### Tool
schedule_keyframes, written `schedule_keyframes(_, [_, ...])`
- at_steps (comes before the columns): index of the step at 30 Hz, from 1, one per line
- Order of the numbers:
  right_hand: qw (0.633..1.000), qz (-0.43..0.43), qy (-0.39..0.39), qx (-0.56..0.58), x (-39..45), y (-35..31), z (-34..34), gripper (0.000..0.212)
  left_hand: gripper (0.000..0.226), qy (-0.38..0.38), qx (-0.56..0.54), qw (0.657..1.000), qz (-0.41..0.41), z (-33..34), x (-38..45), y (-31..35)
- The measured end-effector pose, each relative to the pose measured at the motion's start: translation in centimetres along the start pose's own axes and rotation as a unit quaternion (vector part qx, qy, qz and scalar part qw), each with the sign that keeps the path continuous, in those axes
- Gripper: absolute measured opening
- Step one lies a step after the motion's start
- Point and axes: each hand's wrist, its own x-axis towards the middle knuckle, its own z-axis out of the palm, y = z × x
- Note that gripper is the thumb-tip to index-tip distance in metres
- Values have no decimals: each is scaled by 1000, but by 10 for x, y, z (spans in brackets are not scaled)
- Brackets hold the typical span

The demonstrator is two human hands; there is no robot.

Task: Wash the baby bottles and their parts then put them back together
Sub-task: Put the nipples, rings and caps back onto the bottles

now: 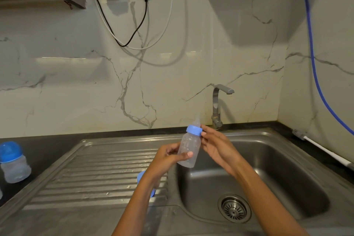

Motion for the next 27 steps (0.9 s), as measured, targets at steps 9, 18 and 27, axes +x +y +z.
schedule_keyframes(9, [1000, -3, 27, 0, -2, -4, -8, 43, 36, -70, -24, 997, -18, 15, -3, 4])
schedule_keyframes(18, [997, -13, -47, -54, -6, -5, -7, 48, 48, -44, -23, 999, -19, 18, -4, 2])
schedule_keyframes(27, [997, -1, -61, -56, -9, -5, -9, 48, 37, -55, 8, 998, -23, 8, -3, 2])
